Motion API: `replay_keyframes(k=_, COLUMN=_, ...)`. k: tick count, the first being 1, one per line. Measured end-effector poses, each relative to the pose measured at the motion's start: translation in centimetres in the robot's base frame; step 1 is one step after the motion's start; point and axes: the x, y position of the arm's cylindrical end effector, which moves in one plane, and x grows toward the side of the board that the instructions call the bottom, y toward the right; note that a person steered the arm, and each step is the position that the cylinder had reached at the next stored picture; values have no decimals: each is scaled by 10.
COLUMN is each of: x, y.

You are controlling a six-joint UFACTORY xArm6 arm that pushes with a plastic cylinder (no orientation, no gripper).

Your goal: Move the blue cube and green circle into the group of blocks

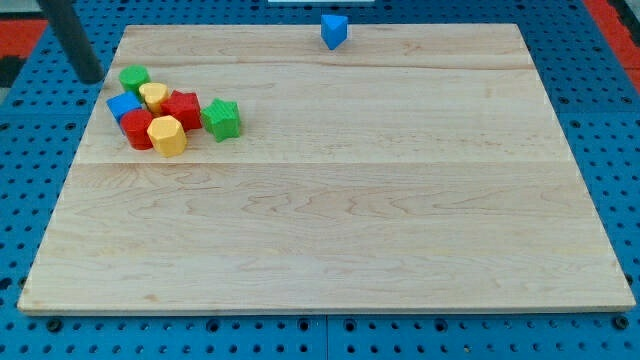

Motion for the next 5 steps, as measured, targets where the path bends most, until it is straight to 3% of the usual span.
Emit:
replay_keyframes(k=1, x=-3, y=41)
replay_keyframes(k=3, x=40, y=50)
replay_keyframes(k=5, x=42, y=56)
